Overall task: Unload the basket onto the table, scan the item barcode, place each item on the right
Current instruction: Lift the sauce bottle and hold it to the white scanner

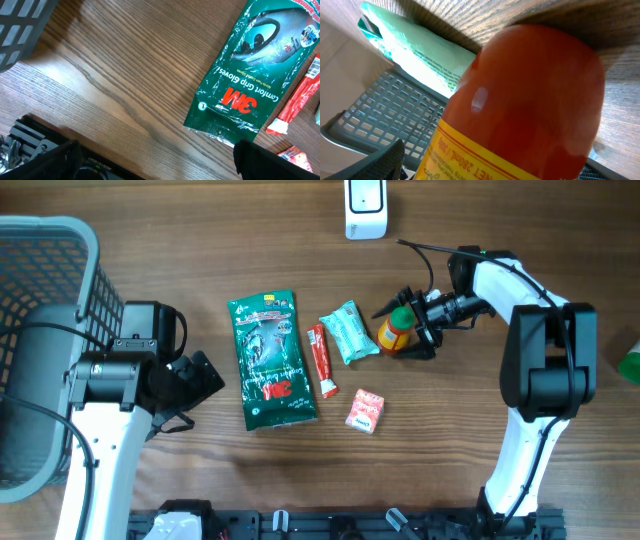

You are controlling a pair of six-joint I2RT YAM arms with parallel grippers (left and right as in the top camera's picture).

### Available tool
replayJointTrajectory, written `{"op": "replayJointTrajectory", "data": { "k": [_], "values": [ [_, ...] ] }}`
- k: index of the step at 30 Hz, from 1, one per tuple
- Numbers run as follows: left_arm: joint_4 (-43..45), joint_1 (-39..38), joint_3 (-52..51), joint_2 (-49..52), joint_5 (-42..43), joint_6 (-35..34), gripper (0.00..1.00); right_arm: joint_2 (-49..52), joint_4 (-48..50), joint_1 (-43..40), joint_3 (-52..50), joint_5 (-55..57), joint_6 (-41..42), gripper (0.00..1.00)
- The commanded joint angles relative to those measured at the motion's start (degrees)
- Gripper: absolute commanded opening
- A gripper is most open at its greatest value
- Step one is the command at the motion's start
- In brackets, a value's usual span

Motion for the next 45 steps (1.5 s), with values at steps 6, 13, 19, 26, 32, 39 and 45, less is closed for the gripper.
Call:
{"op": "replayJointTrajectory", "data": {
  "k": [6, 13, 19, 26, 32, 39, 45],
  "values": [
    [0.0, 0.4, -0.2, 0.0, 0.3, 0.9, 1.0, 1.5, 3.8, -0.1, -3.5, 6.2, 0.5, 0.5],
    [0.0, 0.4, -0.2, 0.0, 0.3, 0.9, 1.0, 0.9, -12.1, -0.3, -0.7, -3.9, -16.0, 0.41],
    [0.0, 0.4, -0.2, 0.0, 0.3, 0.9, 1.0, 0.9, -28.6, -0.2, -0.8, -20.3, -30.2, 0.41],
    [0.0, 0.4, -0.2, 0.0, 0.3, 0.9, 1.0, 0.0, -28.5, 1.4, -0.9, -33.4, -29.8, 0.43],
    [0.0, 0.4, -0.2, 0.0, 0.3, 0.9, 1.0, -3.0, -28.5, 5.3, -0.9, -37.2, -23.1, 0.44],
    [0.0, 0.4, -0.2, 0.0, 0.3, 0.9, 1.0, -3.6, -24.7, 5.5, -0.9, -36.7, -32.4, 0.36],
    [0.0, 0.4, -0.2, 0.0, 0.3, 0.9, 1.0, -4.4, -6.4, 2.3, 1.2, -19.0, -26.2, 0.3]
  ]
}}
